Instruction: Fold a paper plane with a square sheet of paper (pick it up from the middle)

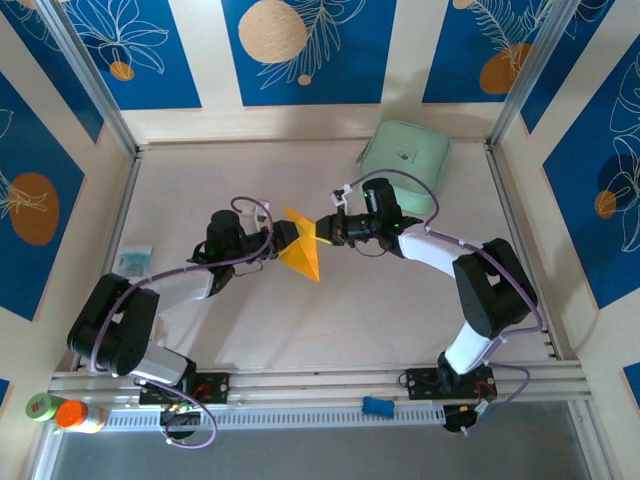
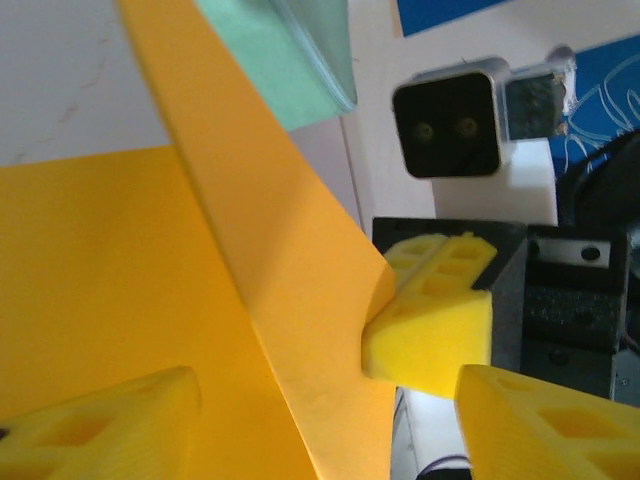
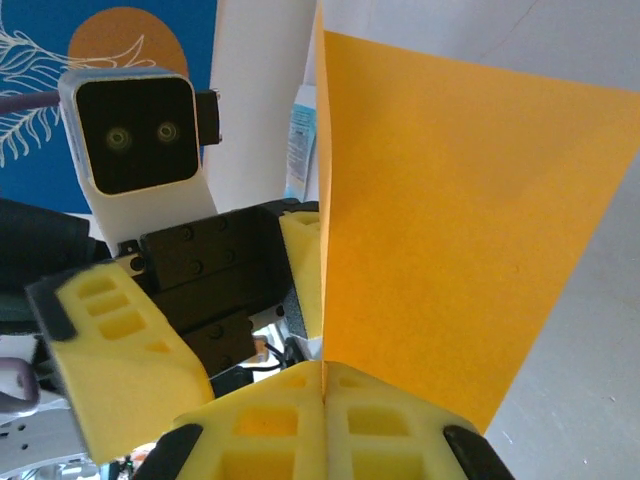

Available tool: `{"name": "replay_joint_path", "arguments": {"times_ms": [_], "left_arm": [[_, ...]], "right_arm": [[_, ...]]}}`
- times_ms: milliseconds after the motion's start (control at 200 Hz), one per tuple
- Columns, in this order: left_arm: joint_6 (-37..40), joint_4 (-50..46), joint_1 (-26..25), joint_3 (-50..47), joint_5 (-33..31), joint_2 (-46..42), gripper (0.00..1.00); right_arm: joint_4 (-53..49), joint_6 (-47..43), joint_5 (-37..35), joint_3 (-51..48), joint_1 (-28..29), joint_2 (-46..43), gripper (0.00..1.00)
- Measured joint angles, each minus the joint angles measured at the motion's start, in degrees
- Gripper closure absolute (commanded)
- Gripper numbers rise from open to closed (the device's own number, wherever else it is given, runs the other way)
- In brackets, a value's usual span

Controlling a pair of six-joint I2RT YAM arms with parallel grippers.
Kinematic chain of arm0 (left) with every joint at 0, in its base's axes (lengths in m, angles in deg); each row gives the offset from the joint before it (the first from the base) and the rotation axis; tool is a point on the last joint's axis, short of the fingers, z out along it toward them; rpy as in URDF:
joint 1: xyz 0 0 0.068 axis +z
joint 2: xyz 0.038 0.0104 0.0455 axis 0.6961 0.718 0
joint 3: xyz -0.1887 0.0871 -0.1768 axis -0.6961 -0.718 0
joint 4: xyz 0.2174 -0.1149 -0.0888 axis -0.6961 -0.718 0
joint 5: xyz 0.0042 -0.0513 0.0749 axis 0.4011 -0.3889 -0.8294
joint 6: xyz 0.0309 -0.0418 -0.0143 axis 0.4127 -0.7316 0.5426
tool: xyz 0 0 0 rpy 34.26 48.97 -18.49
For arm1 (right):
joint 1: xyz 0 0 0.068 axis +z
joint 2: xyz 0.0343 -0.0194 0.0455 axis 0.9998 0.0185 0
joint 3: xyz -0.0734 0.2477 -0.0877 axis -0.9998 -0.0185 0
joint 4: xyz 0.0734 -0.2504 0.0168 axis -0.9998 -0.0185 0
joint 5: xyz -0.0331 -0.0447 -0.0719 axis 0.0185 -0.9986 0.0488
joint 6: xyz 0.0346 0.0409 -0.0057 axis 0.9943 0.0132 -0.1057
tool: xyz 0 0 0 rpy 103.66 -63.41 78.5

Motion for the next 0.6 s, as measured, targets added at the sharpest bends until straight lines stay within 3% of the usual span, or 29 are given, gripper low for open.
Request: {"name": "replay_joint_path", "arguments": {"times_ms": [350, 600], "left_arm": [[-3.67, 10.16, -0.61, 0.17, 3.37, 4.04, 0.62], [-4.57, 12.44, -0.63, 0.31, 3.52, 4.52, 0.76]], "right_arm": [[2.95, 3.54, 2.01, -0.13, -0.68, -0.11, 0.97], [3.41, 4.52, 2.84, -0.15, -0.92, -0.11, 0.96]]}}
